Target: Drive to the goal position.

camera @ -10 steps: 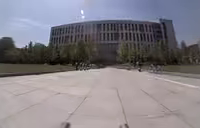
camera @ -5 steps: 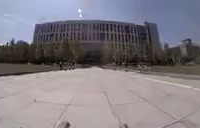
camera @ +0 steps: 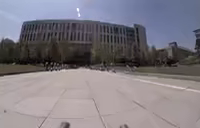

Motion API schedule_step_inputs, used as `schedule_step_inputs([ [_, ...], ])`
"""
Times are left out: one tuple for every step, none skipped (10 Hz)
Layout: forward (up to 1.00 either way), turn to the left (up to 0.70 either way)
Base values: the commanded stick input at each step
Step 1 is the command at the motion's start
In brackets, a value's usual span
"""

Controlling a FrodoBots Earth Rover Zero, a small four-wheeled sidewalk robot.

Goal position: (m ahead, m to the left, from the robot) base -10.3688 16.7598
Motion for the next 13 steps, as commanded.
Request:
schedule_step_inputs([
  [0.70, 0.00],
  [0.70, 0.00],
  [0.70, 0.00],
  [0.70, 0.00],
  [0.70, 0.00],
  [0.70, 0.00],
  [0.70, 0.00],
  [0.70, 0.00],
  [0.70, 0.00],
  [0.70, 0.00],
  [0.70, 0.00],
  [0.70, 0.00],
  [0.70, 0.00],
])
